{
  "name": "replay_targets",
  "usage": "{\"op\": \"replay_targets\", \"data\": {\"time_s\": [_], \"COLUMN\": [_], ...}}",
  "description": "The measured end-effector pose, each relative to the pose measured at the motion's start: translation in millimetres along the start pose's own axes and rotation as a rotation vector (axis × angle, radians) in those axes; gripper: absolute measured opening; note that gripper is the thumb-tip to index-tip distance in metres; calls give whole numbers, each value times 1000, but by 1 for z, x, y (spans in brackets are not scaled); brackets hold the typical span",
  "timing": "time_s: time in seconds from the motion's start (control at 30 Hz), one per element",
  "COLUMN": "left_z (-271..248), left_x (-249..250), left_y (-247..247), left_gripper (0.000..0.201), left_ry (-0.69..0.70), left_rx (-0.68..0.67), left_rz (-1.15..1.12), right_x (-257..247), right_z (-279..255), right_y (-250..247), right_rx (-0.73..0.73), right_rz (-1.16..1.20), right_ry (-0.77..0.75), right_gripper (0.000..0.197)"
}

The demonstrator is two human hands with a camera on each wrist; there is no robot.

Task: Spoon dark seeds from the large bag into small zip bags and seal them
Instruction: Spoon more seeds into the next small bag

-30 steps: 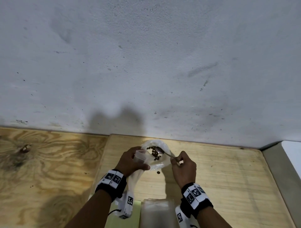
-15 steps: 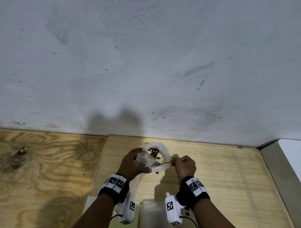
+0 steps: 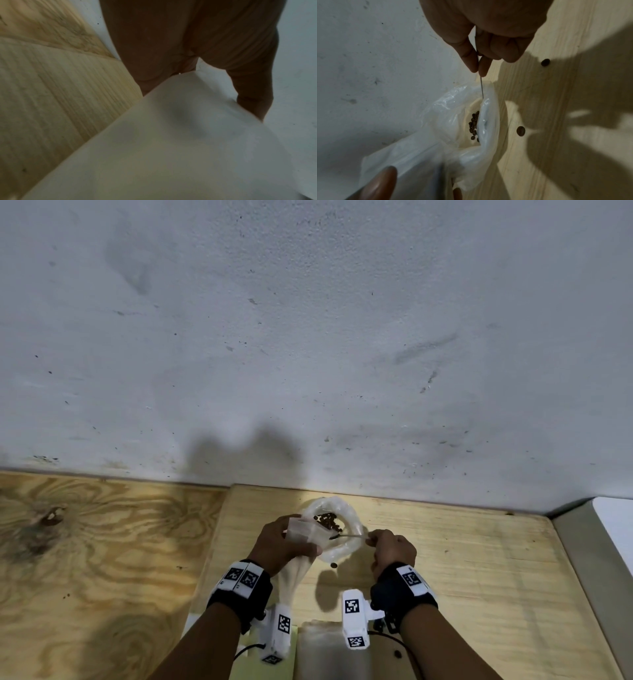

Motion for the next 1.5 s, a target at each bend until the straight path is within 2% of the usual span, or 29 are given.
{"op": "replay_targets", "data": {"time_s": [0.1, 0.37, 0.57, 0.67, 0.8, 0.9, 1.03, 1.23, 1.37, 1.43, 1.5], "left_z": [1, -3, -10, -9, -6, -2, 0, -2, -2, -3, -5], "left_x": [-2, -2, 1, -2, -4, -5, -6, -2, -2, -2, -1], "left_y": [2, 8, 12, 9, 3, -2, -2, 1, 7, 10, 13], "left_gripper": [71, 49, 41, 43, 54, 69, 78, 72, 74, 71, 58], "left_ry": [-12, -33, -43, -46, -36, -25, -21, 3, 14, 10, 11], "left_rx": [-18, -137, -201, -188, -129, -74, -64, -64, -72, -86, -99], "left_rz": [-73, -100, -153, -146, -147, -168, -190, -203, -211, -209, -205], "right_x": [-4, -15, -8, -4, -3, -3, -5, -7, -7, -6, -3], "right_z": [4, 3, 6, 7, 7, 10, 12, 8, -1, -4, -3], "right_y": [2, 3, 6, 7, 6, 4, -1, 3, 13, 18, 20], "right_rx": [13, 48, 43, 24, -29, -64, -89, -98, -108, -95, -68], "right_rz": [11, 10, 39, 23, 35, 27, 8, -49, -62, -48, -24], "right_ry": [-39, -118, -154, -156, -168, -185, -199, -198, -199, -170, -125], "right_gripper": [28, 10, 10, 12, 39, 41, 45, 40, 8, 11, 27]}}
Point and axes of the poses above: each hand's wrist, its own z-axis towards the middle knuckle, its own y-axis out of the palm, x = y × z, the point moved 9 cm from there along z, towards the middle knuckle, and after that the axes turned 1 degree about x, right-handed, at the moved point
